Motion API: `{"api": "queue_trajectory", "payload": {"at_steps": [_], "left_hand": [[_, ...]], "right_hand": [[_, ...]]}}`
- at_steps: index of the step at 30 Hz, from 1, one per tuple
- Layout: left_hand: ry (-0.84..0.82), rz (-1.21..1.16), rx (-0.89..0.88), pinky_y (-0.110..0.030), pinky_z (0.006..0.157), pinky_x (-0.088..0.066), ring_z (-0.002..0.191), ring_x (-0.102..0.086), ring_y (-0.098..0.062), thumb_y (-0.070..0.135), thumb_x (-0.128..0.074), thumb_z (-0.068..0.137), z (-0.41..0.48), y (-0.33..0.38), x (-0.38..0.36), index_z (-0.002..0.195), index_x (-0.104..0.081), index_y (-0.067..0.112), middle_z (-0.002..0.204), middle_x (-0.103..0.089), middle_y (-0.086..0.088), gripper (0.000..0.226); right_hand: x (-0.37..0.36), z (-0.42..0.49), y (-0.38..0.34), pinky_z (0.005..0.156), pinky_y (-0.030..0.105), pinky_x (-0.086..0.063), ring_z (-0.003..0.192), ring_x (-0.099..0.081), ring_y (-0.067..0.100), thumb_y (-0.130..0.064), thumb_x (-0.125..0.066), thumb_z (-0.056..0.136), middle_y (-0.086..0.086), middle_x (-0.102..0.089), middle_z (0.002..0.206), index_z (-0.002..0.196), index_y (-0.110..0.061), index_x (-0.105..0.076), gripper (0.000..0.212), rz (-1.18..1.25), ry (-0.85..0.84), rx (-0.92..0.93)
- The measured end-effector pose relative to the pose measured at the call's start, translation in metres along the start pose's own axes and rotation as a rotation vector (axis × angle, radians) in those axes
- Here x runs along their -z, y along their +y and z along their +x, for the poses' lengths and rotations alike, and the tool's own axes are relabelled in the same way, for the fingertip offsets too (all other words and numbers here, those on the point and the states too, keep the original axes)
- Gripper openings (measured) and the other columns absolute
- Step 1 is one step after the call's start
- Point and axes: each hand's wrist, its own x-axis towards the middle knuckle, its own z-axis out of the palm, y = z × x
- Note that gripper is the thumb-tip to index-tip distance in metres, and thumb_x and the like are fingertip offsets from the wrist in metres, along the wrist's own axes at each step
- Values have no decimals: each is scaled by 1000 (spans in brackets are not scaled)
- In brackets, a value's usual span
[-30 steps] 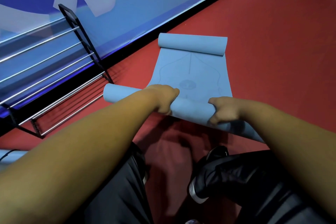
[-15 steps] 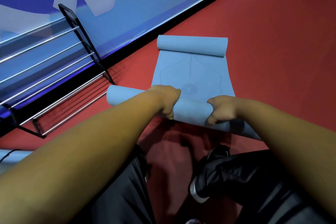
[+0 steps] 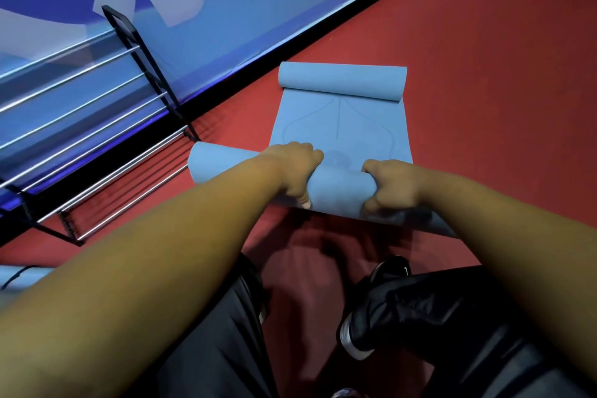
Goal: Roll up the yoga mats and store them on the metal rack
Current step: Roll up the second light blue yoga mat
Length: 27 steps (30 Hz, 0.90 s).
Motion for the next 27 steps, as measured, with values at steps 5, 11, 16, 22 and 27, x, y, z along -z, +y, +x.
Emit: {"api": "queue_trajectory", "payload": {"at_steps": [5, 11, 16, 22, 27], "left_hand": [[-52, -105, 8, -33, 73, -47, 94, -61, -25, 44, -92, 73, -1, 3, 3, 107, -63, 20, 93, -58, 4, 51], [-142, -158, 29, -38, 81, -56, 99, -64, -29, 45, -93, 74, -1, 0, -1, 122, -58, 16, 113, -66, -4, 65], [-82, -56, 18, -41, 83, -50, 101, -53, -26, 58, -96, 66, 1, 2, 0, 119, -45, 19, 117, -53, -1, 83], [14, 52, 67, -40, 80, -43, 117, -56, -33, 53, -96, 68, 3, 6, 4, 131, -54, 17, 126, -54, -9, 84], [9, -83, 68, -35, 80, -52, 100, -63, -27, 42, -94, 72, 6, -1, 6, 118, -66, 17, 114, -68, -7, 59]], "right_hand": [[-3, -1, 1, 78, 34, -46, 98, -59, 23, -49, -91, 73, -2, -60, 114, 124, -26, -50, 69, -71, 27, 18], [-6, 1, 2, 71, 36, -44, 94, -56, 23, -45, -94, 66, -2, -57, 109, 111, -26, -45, 69, -82, 143, 43], [2, 0, 0, 57, 31, -39, 80, -55, 10, -41, -94, 68, -5, -57, 97, 100, -25, -44, 61, -32, 107, 23], [4, 0, -3, 63, 35, -42, 84, -56, 14, -40, -89, 72, -4, -56, 101, 95, -29, -42, 53, -13, 116, 30], [-3, 1, 0, 96, 46, -45, 113, -55, 29, -57, -78, 77, -2, -51, 126, 136, -33, -45, 72, -238, 193, 61]]}}
